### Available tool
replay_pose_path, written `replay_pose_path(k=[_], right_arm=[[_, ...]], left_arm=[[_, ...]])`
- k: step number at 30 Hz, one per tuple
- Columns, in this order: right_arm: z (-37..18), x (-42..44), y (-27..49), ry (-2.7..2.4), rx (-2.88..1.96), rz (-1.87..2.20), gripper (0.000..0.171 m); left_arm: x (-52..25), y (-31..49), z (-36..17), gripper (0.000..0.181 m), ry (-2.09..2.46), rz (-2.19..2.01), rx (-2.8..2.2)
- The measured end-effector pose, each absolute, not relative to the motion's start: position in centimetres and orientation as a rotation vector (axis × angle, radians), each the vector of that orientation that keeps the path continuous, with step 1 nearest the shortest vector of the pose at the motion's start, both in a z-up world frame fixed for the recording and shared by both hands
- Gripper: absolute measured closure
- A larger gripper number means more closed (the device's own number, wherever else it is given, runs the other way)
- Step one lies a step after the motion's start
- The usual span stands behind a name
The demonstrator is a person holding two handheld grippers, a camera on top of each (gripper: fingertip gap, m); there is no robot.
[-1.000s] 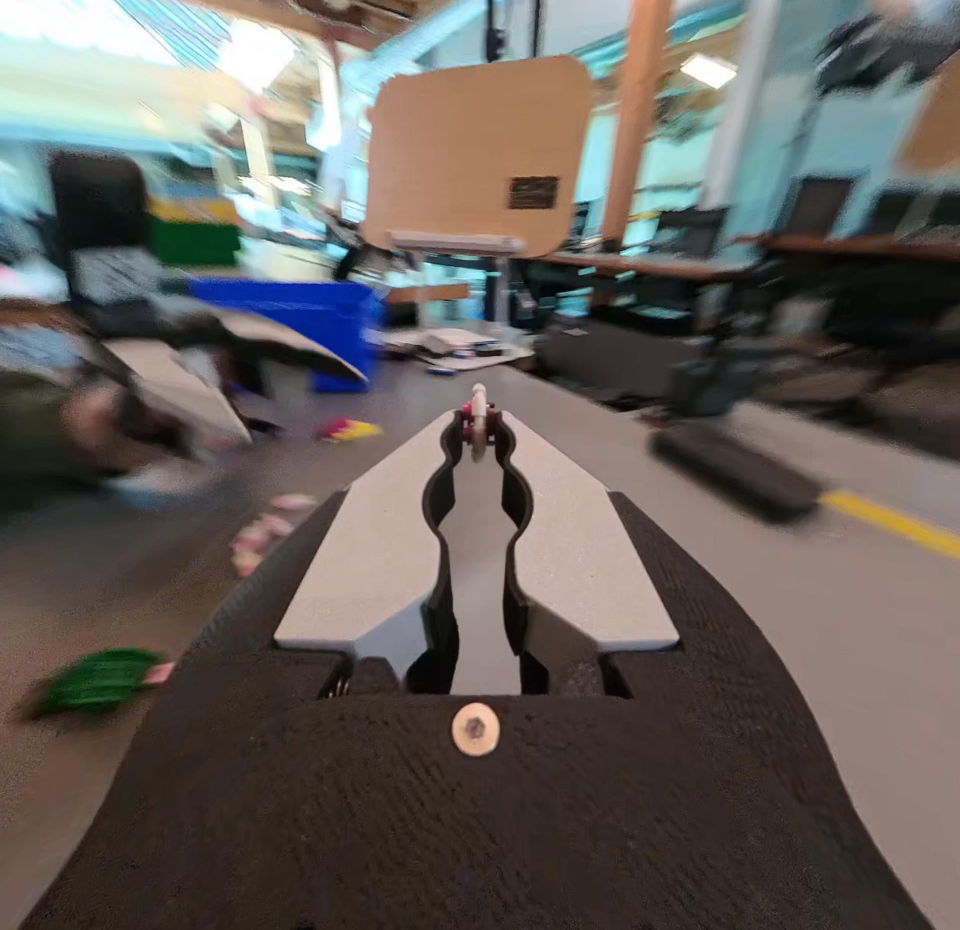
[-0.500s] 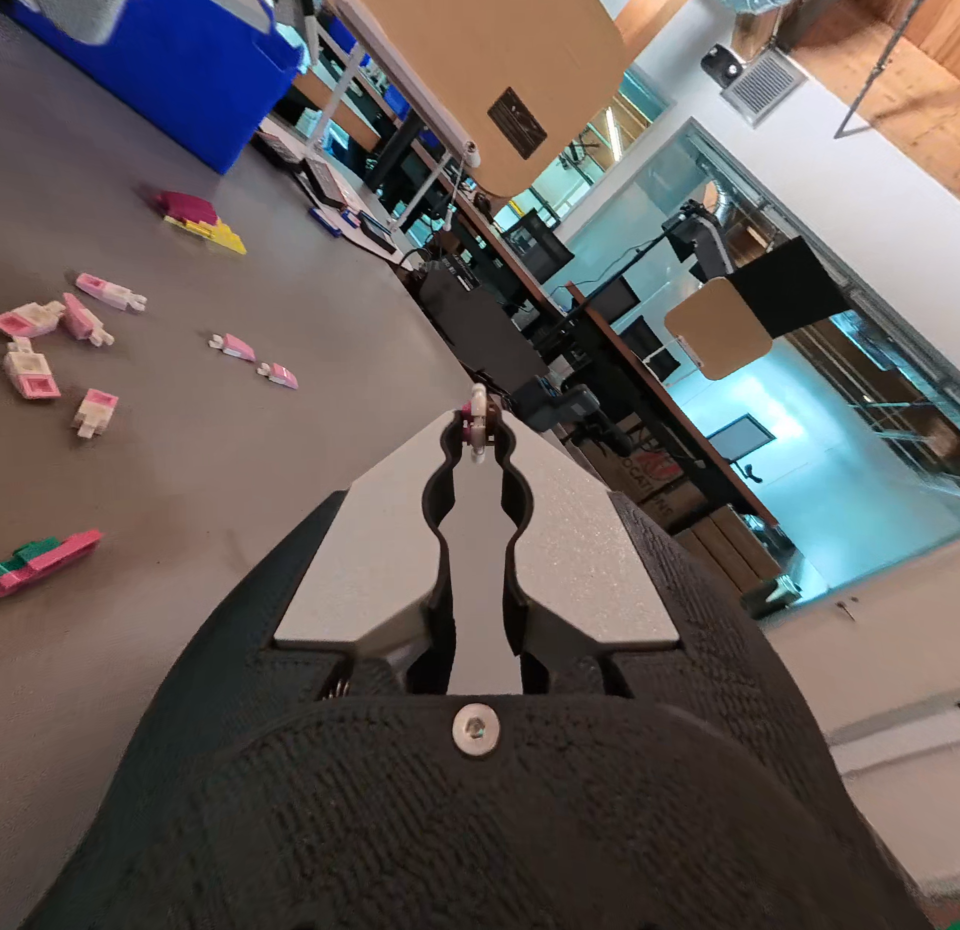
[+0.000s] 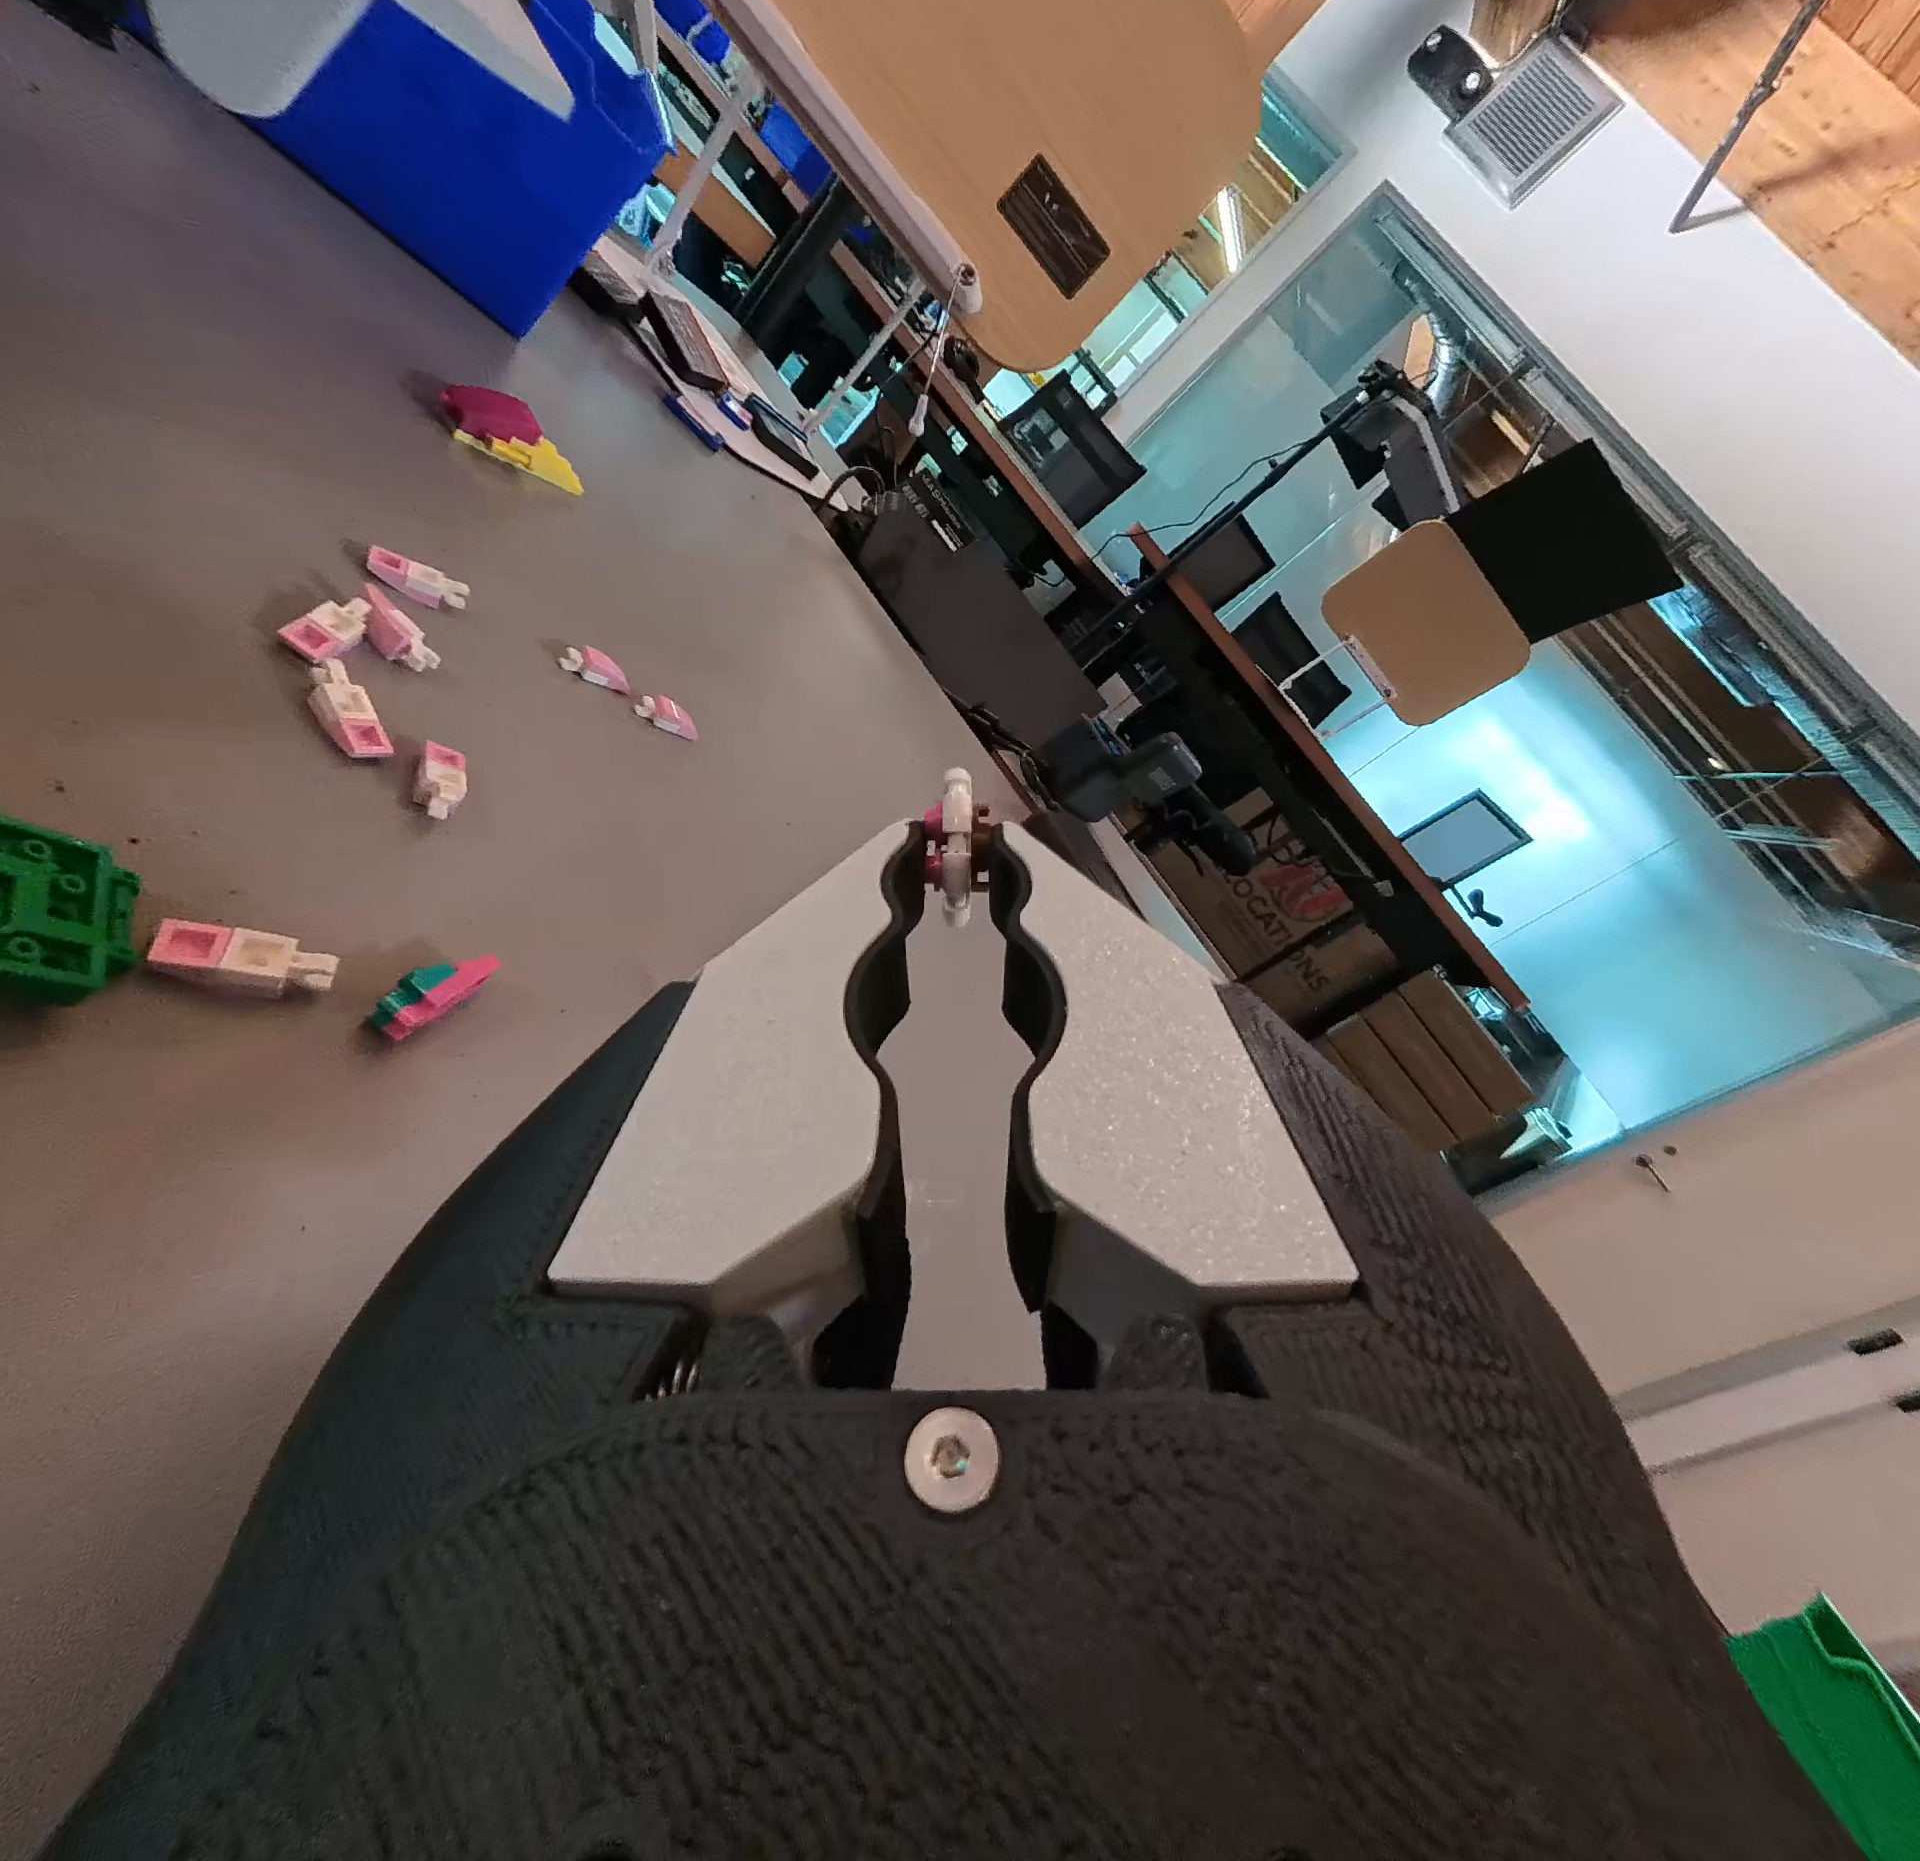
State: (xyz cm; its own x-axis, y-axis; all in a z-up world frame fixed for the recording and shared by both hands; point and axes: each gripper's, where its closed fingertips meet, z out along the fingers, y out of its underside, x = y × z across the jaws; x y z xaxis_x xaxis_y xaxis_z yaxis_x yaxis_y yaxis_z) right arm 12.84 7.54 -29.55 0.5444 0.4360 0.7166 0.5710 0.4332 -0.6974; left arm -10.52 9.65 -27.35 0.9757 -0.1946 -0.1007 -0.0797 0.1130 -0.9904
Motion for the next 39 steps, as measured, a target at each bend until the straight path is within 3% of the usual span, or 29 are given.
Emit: replay_pose_path(k=[18, 39], right_arm=[[-29.3, 12.9, 7.8, -1.035, -1.185, -0.094, 0.161], [-29.3, 13.1, 7.9, -1.023, -1.199, -0.096, 0.161]], left_arm=[[-9.7, 11.2, -31.3, 0.146, 0.430, 0.245, -1.685], [-10.1, 11.6, -31.9, 0.151, 0.436, 0.257, -1.715]])
